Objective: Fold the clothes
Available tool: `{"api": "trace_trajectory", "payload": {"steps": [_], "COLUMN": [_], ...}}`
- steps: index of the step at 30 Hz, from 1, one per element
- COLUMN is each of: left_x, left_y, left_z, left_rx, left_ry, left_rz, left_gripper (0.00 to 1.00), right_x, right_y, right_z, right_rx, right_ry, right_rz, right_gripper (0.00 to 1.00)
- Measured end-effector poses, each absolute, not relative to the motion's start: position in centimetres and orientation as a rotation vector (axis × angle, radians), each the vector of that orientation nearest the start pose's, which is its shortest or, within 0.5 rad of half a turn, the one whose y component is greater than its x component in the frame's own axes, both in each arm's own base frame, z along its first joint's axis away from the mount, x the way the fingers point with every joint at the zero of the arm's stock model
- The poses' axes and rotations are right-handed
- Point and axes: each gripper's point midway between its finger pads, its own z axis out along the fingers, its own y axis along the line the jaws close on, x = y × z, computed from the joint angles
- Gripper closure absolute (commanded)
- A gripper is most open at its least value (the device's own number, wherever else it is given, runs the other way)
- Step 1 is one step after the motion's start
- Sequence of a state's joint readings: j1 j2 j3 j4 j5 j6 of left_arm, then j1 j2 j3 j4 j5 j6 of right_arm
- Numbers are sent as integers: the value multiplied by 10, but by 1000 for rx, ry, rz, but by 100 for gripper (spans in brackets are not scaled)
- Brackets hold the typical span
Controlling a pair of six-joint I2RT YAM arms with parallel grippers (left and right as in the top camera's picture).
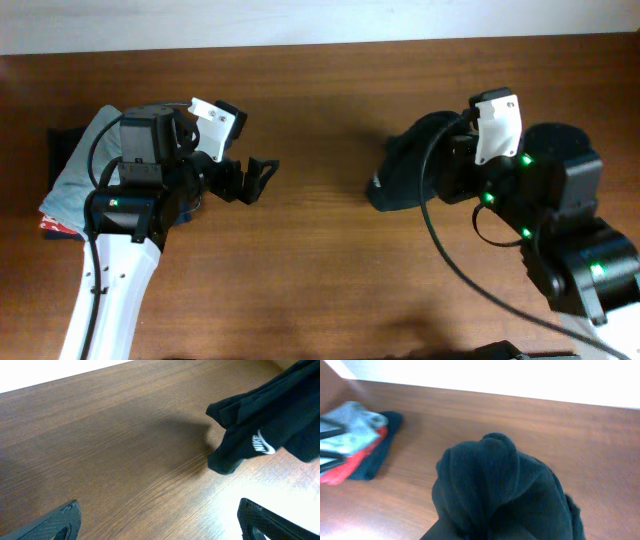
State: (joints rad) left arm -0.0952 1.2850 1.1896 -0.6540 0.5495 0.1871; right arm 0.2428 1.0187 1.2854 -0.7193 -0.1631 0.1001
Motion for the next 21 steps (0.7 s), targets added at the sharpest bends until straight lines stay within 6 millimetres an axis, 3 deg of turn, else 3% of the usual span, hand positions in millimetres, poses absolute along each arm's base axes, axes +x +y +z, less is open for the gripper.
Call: {"api": "trace_trajectory", "payload": {"steps": [5,10,12,16,17,19,21], "left_x": [347,348,349,352,352,352,352], "left_y": [-123,-123,-124,-124,-124,-124,-124], "left_z": [254,254,255,256,255,254,253], "left_rx": [587,588,589,590,589,589,589], "left_ry": [2172,2168,2163,2153,2155,2158,2164], "left_rz": [-584,-583,-581,-578,-579,-580,-582], "left_gripper": [1,1,1,1,1,1,1], "right_x": [292,287,289,311,320,342,370], "right_y": [112,110,105,93,90,84,73], "right_z": [373,378,370,333,322,292,259], "right_rx": [-264,-183,-118,65,103,188,272], "right_ry": [1958,1959,1996,2140,2175,2255,2313], "right_rz": [462,509,508,449,422,351,264], "right_gripper": [96,96,96,96,91,72,42]}}
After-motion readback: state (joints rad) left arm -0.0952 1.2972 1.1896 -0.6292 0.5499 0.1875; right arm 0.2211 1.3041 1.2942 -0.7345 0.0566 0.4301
